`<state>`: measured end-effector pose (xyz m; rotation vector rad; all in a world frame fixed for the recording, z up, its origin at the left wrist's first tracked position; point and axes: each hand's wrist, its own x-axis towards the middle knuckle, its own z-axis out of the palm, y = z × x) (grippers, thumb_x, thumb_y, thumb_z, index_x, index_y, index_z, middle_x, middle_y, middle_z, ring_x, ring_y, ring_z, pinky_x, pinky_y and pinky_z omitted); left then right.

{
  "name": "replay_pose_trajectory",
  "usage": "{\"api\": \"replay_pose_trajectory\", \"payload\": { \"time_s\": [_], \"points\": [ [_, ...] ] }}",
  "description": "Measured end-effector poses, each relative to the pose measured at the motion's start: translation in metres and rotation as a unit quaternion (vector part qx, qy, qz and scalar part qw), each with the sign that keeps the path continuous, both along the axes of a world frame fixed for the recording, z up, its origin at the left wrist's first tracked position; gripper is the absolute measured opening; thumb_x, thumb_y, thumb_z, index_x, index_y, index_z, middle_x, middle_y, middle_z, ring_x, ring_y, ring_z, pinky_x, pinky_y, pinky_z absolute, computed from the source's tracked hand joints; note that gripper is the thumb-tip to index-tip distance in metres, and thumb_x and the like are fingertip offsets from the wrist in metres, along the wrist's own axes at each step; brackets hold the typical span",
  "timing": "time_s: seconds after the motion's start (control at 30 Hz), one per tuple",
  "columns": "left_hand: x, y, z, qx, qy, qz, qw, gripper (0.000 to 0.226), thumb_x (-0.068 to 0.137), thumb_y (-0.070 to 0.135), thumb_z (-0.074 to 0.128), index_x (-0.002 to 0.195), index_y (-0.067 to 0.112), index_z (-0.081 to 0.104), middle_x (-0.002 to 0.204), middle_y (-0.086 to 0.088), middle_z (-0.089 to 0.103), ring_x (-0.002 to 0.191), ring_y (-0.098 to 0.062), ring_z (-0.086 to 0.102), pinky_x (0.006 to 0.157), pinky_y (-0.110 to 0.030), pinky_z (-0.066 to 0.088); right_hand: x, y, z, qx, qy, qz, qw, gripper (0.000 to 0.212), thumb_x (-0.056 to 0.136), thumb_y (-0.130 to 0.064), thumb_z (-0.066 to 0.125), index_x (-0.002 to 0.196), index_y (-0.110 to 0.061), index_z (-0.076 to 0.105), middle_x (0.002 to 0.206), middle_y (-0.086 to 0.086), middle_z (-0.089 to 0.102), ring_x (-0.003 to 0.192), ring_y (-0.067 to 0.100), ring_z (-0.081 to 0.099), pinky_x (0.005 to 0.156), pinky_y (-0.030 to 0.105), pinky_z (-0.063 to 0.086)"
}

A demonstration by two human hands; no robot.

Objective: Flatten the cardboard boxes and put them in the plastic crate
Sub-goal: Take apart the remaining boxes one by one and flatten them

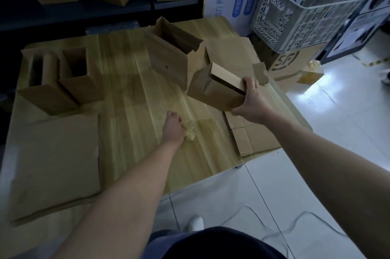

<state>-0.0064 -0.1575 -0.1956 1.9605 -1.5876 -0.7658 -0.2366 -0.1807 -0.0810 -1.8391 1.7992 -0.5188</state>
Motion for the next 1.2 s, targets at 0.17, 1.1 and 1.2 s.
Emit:
{"api": "replay_pose_trajectory", "payload": {
  "time_s": [0.17, 1.1, 1.2],
  "points": [
    [-0.005, 0.003, -0.011, 0.058, -0.009, -0.042, 0.997, 0.032, 0.087, -0.004, 0.045, 0.112, 0.007, 0.062, 0.125, -0.009, 0.055, 0.110, -0.026, 0.052, 0.098, -0.031, 0.039, -0.009, 0.003, -0.008, -0.001, -0.002, 0.004, 1.000, 0.091, 0.064, -0.017, 0.082, 0.135, -0.023, 0.025, 0.114, -0.009, 0.028, 0.099, 0.012, 0.039, 0.062, 0.011, 0.032],
    [0.031, 0.024, 0.026, 0.244, 0.192, 0.059, 0.949, 0.043, 0.090, 0.006, 0.058, 0.131, -0.002, 0.049, 0.127, -0.017, 0.056, 0.105, -0.026, 0.056, 0.084, -0.026, 0.045, 0.062, 0.009, -0.005, 0.029, -0.009, 0.080, 0.996, 0.098, 0.063, -0.015, 0.083, 0.140, -0.018, 0.023, 0.130, 0.003, 0.032, 0.102, 0.018, 0.045, 0.073, 0.024, 0.045],
    [0.033, 0.024, 0.024, 0.234, 0.202, 0.080, 0.948, 0.042, 0.087, -0.001, 0.058, 0.128, -0.001, 0.051, 0.120, -0.018, 0.060, 0.081, -0.022, 0.060, 0.066, -0.026, 0.050, 0.064, 0.011, -0.004, 0.030, -0.005, 0.075, 0.997, 0.101, 0.062, -0.015, 0.084, 0.141, -0.019, 0.022, 0.131, 0.002, 0.032, 0.105, 0.020, 0.045, 0.078, 0.026, 0.047]
  ]
}}
